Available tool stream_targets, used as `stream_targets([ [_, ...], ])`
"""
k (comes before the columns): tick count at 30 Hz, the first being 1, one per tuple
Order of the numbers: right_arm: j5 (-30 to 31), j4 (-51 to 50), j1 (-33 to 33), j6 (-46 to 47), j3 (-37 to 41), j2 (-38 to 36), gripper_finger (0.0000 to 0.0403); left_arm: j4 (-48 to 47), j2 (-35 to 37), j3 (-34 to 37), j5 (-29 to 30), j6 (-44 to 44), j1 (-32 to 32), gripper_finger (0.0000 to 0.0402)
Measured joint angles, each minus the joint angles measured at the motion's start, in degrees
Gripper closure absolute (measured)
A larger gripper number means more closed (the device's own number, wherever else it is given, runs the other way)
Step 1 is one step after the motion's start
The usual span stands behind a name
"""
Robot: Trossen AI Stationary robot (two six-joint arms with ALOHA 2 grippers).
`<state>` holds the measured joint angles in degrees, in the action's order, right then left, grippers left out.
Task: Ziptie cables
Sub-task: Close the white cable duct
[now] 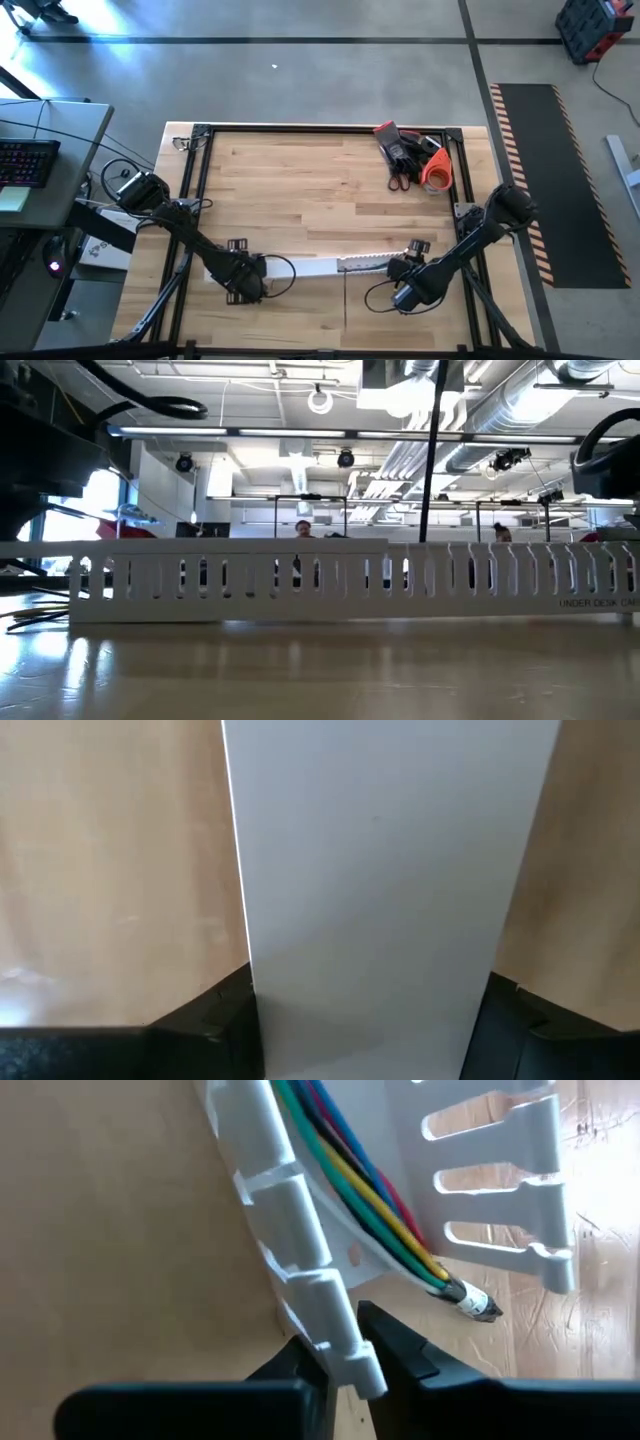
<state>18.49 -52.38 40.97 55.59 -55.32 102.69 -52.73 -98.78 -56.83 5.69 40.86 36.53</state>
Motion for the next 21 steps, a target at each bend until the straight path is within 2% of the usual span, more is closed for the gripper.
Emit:
stream_targets([
  [6, 2.4, -3.9, 0.6, 2.6, -0.3, 0.1, 0.0378, -8.5, 0.1, -0.3, 1.6, 2.9, 1.0, 0.0193],
  [12, 2.4, -5.3, 2.4, 4.4, -0.3, -0.6, 0.036, -9.2, 0.1, -0.4, -0.2, 3.4, 1.2, 0.0191],
  [18, -1.0, -4.6, 4.6, 3.8, -0.3, -6.4, 0.0272, -8.5, 0.1, -0.3, -1.2, 2.8, 1.3, 0.019],
  [21, 2.9, 1.1, 6.2, 1.5, -0.3, -10.3, 0.0211, -7.6, 0.1, -0.3, -1.7, 2.4, 1.3, 0.0189],
])
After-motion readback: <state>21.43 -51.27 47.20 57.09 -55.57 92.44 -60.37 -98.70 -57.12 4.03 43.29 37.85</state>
